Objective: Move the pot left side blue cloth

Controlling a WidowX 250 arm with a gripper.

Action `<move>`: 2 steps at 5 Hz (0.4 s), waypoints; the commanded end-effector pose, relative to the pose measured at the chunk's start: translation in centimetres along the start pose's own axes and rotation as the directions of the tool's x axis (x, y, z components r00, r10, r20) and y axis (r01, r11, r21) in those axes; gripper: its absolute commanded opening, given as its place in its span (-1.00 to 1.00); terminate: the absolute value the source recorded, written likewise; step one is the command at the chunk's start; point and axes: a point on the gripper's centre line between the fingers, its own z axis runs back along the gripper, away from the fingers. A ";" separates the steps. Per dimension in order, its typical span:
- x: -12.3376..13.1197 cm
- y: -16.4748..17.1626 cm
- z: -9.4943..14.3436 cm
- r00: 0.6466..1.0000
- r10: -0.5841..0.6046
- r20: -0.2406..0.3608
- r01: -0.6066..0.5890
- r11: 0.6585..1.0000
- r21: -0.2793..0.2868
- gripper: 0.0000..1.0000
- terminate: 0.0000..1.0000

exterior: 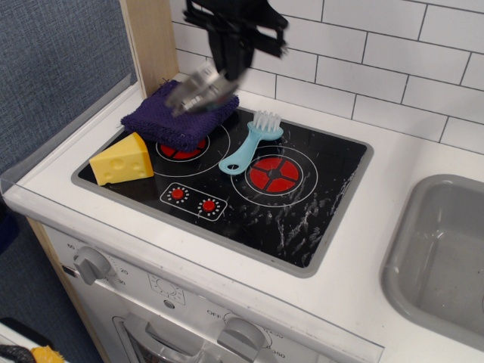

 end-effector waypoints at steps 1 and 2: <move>1.6 4.4 -1.3 0.998 0.069 0.010 -0.070 0.994 0.086 -1.00 -1.00; 1.6 6.0 -3.2 0.994 0.102 -0.038 -0.097 0.990 0.107 -1.00 -1.00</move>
